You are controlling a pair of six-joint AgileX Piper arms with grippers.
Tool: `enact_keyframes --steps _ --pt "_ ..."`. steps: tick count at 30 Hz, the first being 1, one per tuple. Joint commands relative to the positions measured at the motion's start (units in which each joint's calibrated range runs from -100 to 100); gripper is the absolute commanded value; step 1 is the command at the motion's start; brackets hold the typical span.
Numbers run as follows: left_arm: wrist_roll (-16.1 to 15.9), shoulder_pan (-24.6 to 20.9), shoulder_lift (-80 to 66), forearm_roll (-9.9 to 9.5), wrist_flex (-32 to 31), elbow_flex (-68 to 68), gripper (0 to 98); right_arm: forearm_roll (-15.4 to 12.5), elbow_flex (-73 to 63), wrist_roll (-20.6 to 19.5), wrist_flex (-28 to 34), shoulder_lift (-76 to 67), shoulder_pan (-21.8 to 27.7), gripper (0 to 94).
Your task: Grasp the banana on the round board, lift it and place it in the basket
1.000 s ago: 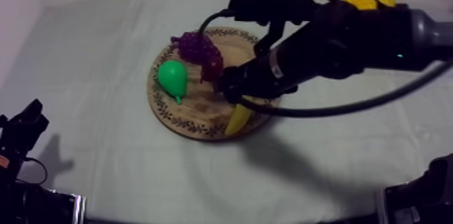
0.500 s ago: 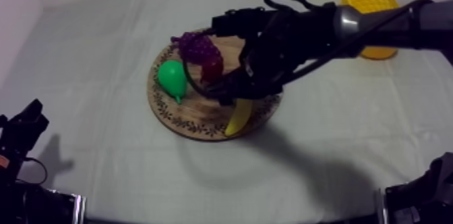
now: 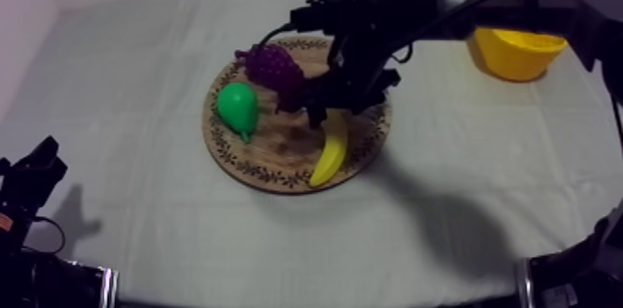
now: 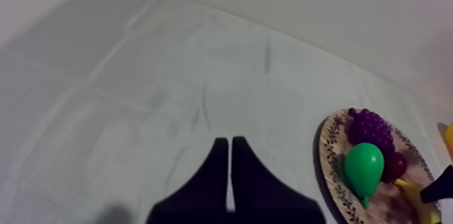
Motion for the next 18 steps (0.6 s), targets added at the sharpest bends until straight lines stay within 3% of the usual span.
enact_keyframes --steps 1,7,11,18 --pt "0.0 0.0 0.0 -0.01 0.0 0.0 0.1 -1.1 -0.5 2.1 2.5 0.2 0.1 49.2" --pt "0.0 0.0 0.0 -0.01 0.0 0.0 0.1 -4.0 0.0 5.6 7.1 0.8 0.8 47.2" --pt "0.0 0.0 0.0 -0.01 0.0 0.0 0.1 -5.1 1.3 7.3 7.3 1.0 1.1 42.1" --pt "0.0 0.0 0.0 -0.01 0.0 0.0 0.1 -5.9 2.6 7.9 6.2 1.1 1.0 42.4"
